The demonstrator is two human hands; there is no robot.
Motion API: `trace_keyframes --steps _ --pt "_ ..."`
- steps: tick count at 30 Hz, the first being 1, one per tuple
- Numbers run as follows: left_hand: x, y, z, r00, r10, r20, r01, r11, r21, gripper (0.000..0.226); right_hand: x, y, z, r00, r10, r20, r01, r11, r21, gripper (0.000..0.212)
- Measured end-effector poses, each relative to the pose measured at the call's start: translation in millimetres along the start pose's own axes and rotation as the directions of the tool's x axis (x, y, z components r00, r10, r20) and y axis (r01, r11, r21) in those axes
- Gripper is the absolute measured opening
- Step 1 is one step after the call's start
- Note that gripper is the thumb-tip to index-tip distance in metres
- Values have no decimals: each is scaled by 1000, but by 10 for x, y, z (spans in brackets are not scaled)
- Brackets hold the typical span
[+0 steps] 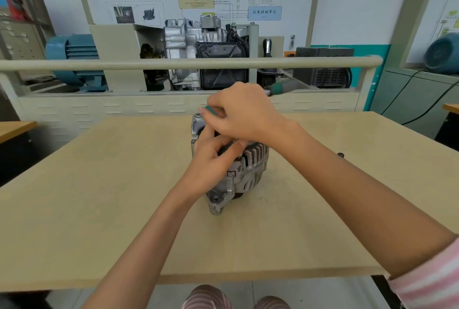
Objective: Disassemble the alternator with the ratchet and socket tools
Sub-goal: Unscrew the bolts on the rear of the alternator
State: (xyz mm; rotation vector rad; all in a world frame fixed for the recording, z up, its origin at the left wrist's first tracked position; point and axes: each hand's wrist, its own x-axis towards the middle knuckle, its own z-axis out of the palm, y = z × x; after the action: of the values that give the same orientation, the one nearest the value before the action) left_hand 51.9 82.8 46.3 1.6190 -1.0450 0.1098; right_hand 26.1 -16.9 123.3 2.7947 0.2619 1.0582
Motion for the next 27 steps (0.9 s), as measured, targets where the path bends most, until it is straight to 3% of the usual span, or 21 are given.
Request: trace_keyframes --steps 3,5,7,9,11,13,17,21,24,27 --pt "8 -10 -40 999 -9 38 8 1000 14 20 4 63 -14 1000 7 29 -14 964 264 49" --pt "20 -26 -63 999 -40 33 39 999 28 18 1 66 -19 998 46 46 -57 954 295 47" --pt "31 -29 -52 998 -66 1 66 997 42 17 3 27 -9 990 129 60 -136 980 143 43" --pt "36 -16 4 995 -86 -49 88 995 38 19 16 -36 14 949 314 38 -306 941 -147 38" --pt "41 -3 73 992 -68 -107 74 996 46 42 28 -118 22 910 415 5 -391 863 -320 37" --pt "39 4 109 988 -58 -144 70 994 80 51 35 -164 19 922 388 -2 -363 859 -361 38" --pt "1 2 82 996 -56 -68 62 994 94 34 -15 -58 -3 976 215 -44 -219 934 -283 39" --pt "-4 45 -1 999 -35 0 35 999 39 39 -41 2 -24 999 32 -6 -32 998 61 46" --pt "-5 24 -67 995 -62 73 62 998 13 20 -50 60 -55 999 37 26 -43 965 257 48" --pt "8 -44 -108 996 -64 62 60 996 62 18 -42 11 -41 990 129 63 -135 987 89 41"
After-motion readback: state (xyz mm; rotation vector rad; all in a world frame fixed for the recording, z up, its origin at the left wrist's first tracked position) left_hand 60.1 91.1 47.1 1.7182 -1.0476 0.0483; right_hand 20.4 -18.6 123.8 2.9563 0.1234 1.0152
